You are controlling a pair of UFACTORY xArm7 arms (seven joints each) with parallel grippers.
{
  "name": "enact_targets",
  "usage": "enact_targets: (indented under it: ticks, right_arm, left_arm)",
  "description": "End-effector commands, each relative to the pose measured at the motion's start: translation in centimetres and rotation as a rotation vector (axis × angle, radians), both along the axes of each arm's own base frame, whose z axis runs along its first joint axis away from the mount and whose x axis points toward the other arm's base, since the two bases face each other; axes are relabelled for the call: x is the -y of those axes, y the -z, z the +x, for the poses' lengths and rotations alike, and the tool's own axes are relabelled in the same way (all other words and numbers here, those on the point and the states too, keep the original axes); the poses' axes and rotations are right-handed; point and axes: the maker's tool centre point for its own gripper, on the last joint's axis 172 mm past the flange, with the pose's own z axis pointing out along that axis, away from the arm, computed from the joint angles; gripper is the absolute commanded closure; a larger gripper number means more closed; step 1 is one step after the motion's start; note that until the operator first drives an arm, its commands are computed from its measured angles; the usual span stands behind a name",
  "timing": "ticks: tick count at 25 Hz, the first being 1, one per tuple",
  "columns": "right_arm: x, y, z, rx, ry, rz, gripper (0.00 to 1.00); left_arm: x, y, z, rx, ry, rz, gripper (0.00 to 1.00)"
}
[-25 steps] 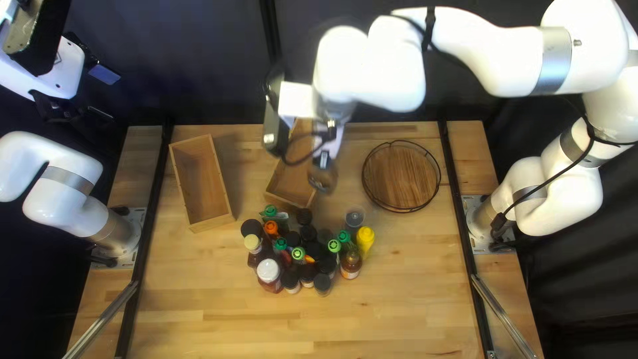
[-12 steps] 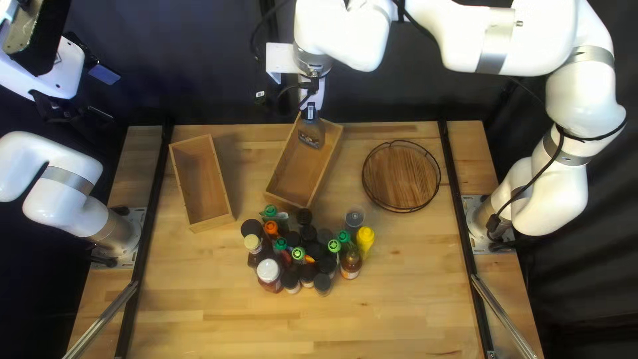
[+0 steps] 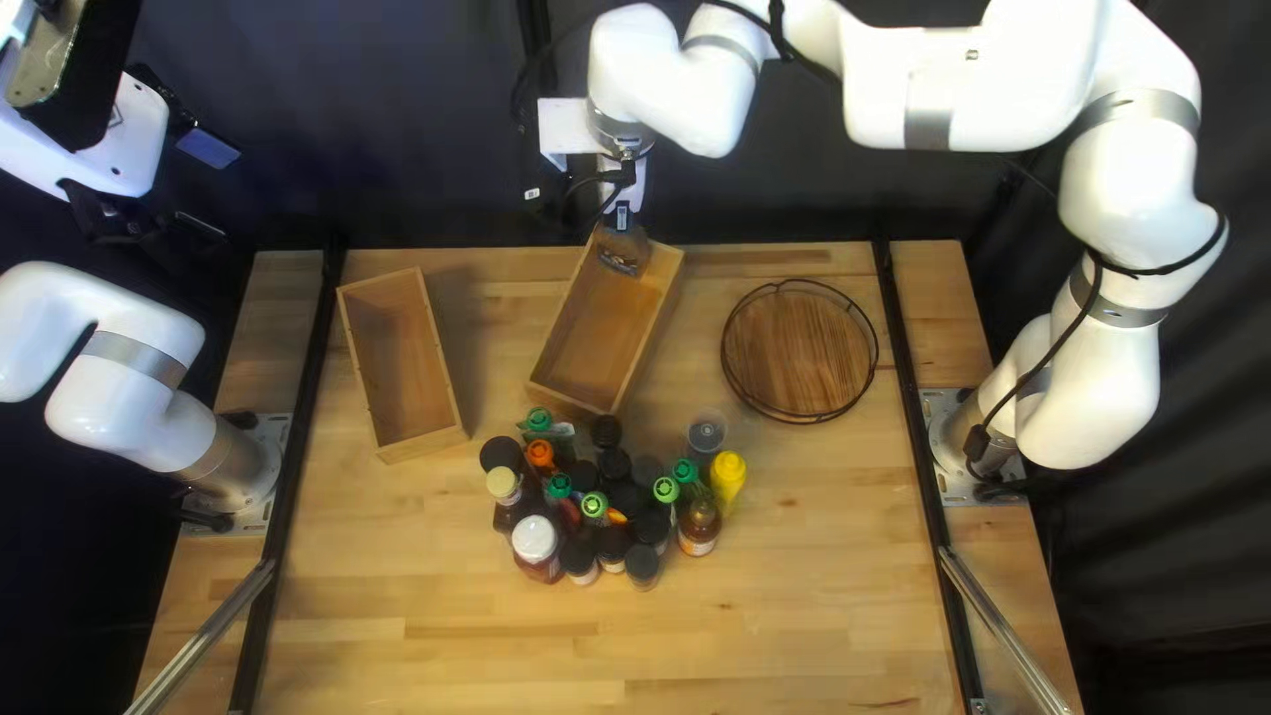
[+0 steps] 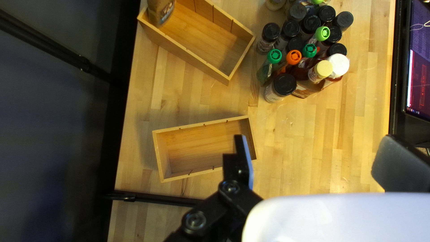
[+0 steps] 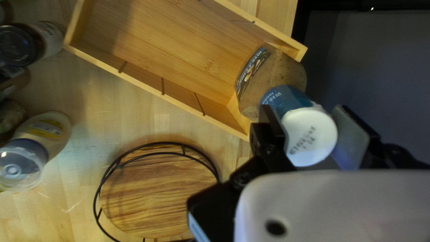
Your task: Separate condiments, baby food and spices and place it in 3 different racks/containers
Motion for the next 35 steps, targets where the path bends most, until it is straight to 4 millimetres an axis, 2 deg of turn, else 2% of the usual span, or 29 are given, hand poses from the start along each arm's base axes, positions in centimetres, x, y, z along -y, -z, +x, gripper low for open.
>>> enact_targets:
  ticks: [1, 8, 10, 11, 12, 13, 14, 17, 22, 24, 27, 28, 31, 32, 33, 35]
  right_arm:
    - [0.5, 1.2, 0.1, -0.015, 0.003, 0.009, 1.00]
    - [1.1, 3.2, 0.6, -0.033, 0.006, 0.027, 0.99]
    - [1.1, 3.5, 0.7, -0.038, 0.006, 0.032, 0.94]
    - [1.0, 3.5, 0.7, -0.040, 0.006, 0.034, 0.73]
    - [1.0, 3.6, 0.7, -0.041, 0.005, 0.035, 0.69]
    - [0.9, 3.6, 0.8, -0.042, 0.004, 0.038, 0.37]
    - [0.8, 3.6, 0.7, -0.043, 0.003, 0.039, 0.25]
    - [0.5, 3.6, 0.6, -0.045, 0.000, 0.043, 0.11]
    - [-0.5, 2.7, 0.2, -0.035, -0.010, 0.049, 0.04]
    - [-1.9, 1.3, -0.3, -0.020, -0.018, 0.050, 0.00]
    - [-4.7, -0.8, -0.9, 0.009, -0.035, 0.062, 0.00]
    - [-7.2, -2.2, -1.0, 0.028, -0.048, 0.080, 0.00]
    - [-12.9, -3.9, -0.9, 0.080, -0.074, 0.142, 0.00]
    - [-13.9, -4.1, -0.8, 0.094, -0.079, 0.156, 0.00]
    - [-16.7, -4.3, -0.5, 0.127, -0.087, 0.186, 0.00]
    - [-19.9, -4.4, 0.2, 0.176, -0.100, 0.217, 0.00]
  left_arm:
    - [0.0, 0.0, 0.0, 0.000, 0.000, 0.000, 0.00]
    - [0.0, 0.0, 0.0, 0.000, 0.000, 0.000, 0.00]
    - [0.0, 0.0, 0.0, 0.000, 0.000, 0.000, 0.00]
    - [0.0, 0.0, 0.0, 0.000, 0.000, 0.000, 0.00]
    - [0.0, 0.0, 0.0, 0.000, 0.000, 0.000, 0.00]
    - [0.0, 0.0, 0.0, 0.000, 0.000, 0.000, 0.00]
    - [0.0, 0.0, 0.0, 0.000, 0.000, 0.000, 0.00]
    - [0.0, 0.0, 0.0, 0.000, 0.000, 0.000, 0.00]
    - [0.0, 0.0, 0.0, 0.000, 0.000, 0.000, 0.00]
    - [0.0, 0.0, 0.0, 0.000, 0.000, 0.000, 0.00]
    - [0.0, 0.0, 0.0, 0.000, 0.000, 0.000, 0.00]
    - [0.0, 0.0, 0.0, 0.000, 0.000, 0.000, 0.00]
    - [0.0, 0.0, 0.0, 0.000, 0.000, 0.000, 0.00]
    - [0.0, 0.0, 0.0, 0.000, 0.000, 0.000, 0.00]
    - [0.0, 0.0, 0.0, 0.000, 0.000, 0.000, 0.00]
    - [0.0, 0.0, 0.0, 0.000, 0.000, 0.000, 0.00]
